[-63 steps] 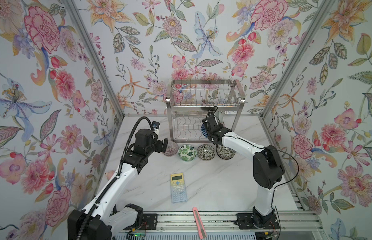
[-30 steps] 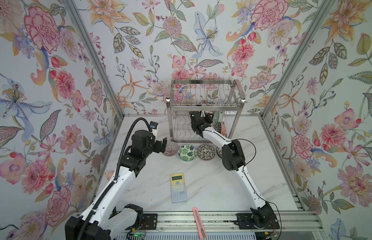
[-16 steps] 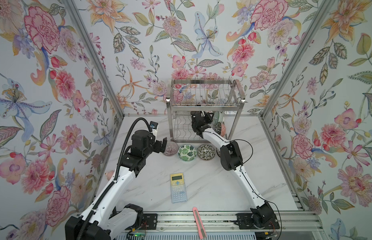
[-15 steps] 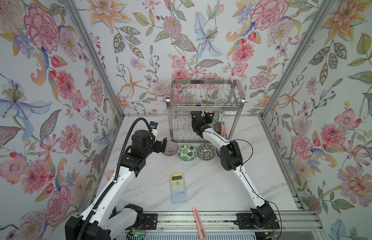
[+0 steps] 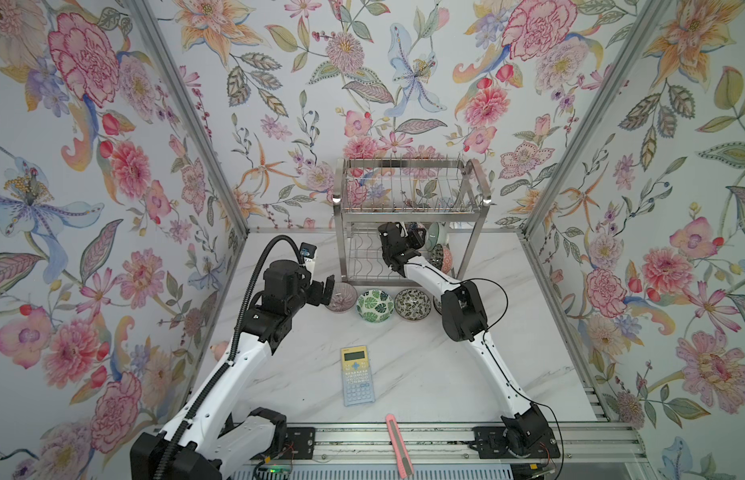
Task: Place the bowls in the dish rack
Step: 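Lower the blue bowl into a rack slot and open the right gripper, then withdraw the right gripper from the rack toward the table bowls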
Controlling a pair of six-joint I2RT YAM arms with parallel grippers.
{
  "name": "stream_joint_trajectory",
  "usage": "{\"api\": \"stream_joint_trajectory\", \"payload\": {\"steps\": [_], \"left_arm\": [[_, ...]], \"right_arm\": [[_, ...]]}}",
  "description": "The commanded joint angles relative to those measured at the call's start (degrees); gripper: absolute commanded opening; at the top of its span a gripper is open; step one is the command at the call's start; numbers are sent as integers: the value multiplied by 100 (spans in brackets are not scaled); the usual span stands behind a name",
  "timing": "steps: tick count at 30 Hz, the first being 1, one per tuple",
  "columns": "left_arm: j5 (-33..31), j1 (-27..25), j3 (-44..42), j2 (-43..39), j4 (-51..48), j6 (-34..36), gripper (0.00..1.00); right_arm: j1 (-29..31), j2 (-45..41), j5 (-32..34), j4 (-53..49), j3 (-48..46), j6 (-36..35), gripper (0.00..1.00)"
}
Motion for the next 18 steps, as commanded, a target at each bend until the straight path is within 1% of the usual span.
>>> {"api": "stream_joint_trajectory", "payload": {"steps": [1,2,3,4,5,9,12,14,18], "left_arm": [[143,44,-98,6,60,62,99],[160,48,-105,19,58,53,99],[165,48,-99,22,52,53,99],[170,45,-97,33,57,53,99],[166,45,-94,38,51,53,99],[140,50,-107,58,52,62,99],[123,47,-103,64,45,75,99],[104,49,-104,81,43,96,99],[86,41,-112,112,51,106,99]], "right_arm": [[23,-753,-93,-70,-280,250,60],[43,-889,-170,-81,-418,261,71],[68,-1064,-396,-130,-562,281,85],[103,-1216,-540,-181,-720,323,94],[135,-1398,-759,-296,-896,406,99],[229,-2270,-1885,-436,-2005,837,99],[246,-2815,-2574,-433,-2819,1196,99],[264,-3151,-2898,-359,-3344,1334,99],[300,-3677,-3238,-75,-4215,1393,99]]}}
